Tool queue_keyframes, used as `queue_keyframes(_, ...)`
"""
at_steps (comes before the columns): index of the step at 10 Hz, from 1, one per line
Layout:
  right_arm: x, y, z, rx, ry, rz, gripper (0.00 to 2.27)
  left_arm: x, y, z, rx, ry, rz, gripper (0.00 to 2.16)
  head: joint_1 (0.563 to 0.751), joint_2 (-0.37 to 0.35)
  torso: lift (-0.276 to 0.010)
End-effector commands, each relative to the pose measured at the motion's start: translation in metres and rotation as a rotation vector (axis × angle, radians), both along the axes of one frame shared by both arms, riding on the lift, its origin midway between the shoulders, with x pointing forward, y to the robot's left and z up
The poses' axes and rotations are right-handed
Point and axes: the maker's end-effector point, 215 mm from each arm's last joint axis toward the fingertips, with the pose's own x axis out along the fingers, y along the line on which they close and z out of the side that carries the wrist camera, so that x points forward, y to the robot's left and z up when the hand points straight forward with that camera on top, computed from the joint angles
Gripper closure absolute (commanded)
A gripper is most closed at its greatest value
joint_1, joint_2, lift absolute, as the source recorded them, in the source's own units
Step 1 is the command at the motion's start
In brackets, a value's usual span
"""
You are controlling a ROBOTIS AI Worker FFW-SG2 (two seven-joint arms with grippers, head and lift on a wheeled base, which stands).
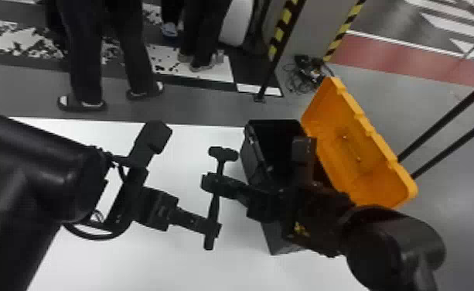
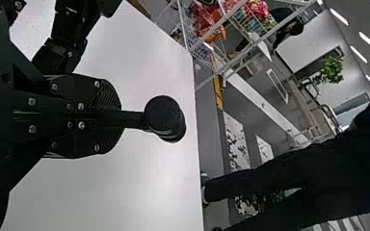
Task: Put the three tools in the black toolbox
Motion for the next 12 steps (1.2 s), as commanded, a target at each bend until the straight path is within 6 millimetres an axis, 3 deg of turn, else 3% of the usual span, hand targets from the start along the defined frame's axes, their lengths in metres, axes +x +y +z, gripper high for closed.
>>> queue_keyframes(1,0.000,-0.002,0.000,0.000,0.001,-0.004,2.22,-0.002,0.002,-0.001,-0.005,0.008,0.011,0.09,0.695,-0.324,-0.055)
queue_keyframes(3,0.001,-0.011,0.001,-0.005,-0.001,-0.019,2.22,-0.003,0.014,-0.008,0.001,0.012,0.061,0.09,0.695,-0.322,-0.055)
queue_keyframes(7,0.008,-0.052,0.029,-0.039,-0.061,-0.072,2.22,0.013,0.083,-0.005,-0.021,-0.010,0.284,0.09,0.695,-0.296,-0.055)
queue_keyframes(9,0.008,-0.070,0.041,-0.080,-0.092,-0.096,2.22,0.009,0.114,-0.013,-0.011,0.002,0.366,0.09,0.695,-0.271,-0.055)
queue_keyframes(12,0.013,-0.097,0.057,-0.140,-0.134,-0.138,2.22,-0.007,0.143,-0.020,-0.022,0.032,0.435,0.09,0.695,-0.255,-0.055)
